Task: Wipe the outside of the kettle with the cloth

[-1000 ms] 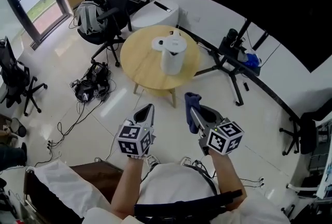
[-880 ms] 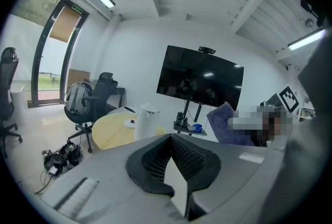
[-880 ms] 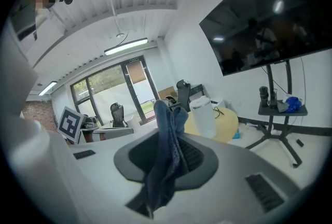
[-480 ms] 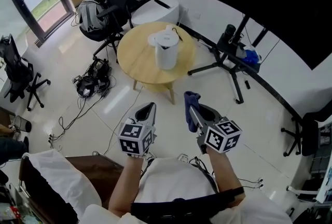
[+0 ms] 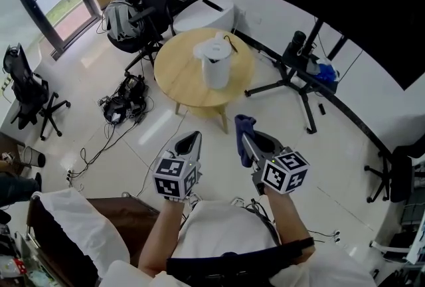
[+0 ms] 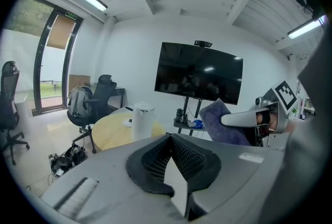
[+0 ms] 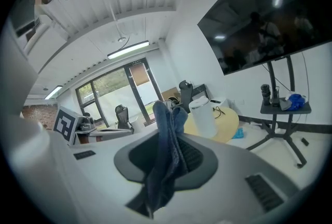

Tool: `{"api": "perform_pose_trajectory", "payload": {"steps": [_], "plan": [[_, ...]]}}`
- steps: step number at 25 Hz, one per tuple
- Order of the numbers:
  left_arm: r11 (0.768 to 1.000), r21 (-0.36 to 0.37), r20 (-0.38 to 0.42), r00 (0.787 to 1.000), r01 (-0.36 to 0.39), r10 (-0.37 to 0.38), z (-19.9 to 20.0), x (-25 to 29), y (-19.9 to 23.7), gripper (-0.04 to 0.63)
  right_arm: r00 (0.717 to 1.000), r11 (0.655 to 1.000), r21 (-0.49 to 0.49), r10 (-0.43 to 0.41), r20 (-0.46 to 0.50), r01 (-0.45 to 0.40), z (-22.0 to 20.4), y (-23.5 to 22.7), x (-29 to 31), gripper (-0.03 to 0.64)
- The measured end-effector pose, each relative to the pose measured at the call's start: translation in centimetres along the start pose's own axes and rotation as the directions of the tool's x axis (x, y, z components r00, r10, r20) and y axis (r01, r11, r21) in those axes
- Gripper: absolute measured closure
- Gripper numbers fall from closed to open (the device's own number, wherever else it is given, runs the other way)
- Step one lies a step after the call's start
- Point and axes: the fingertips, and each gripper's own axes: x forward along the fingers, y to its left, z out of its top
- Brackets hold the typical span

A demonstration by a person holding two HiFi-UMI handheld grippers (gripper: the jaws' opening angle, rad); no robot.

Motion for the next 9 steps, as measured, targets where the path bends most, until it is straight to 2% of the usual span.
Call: {"api": "perform_pose_trajectory", "payload": {"steps": [9], "plan": [[1.000, -0.004, -0.001, 1.000, 0.004, -0.004, -0.05, 0.09, 0.23, 0.595, 1.000, 1.000, -0.001, 0.005, -0.008, -0.005, -0.29, 0.13, 0.32, 0.535]]}}
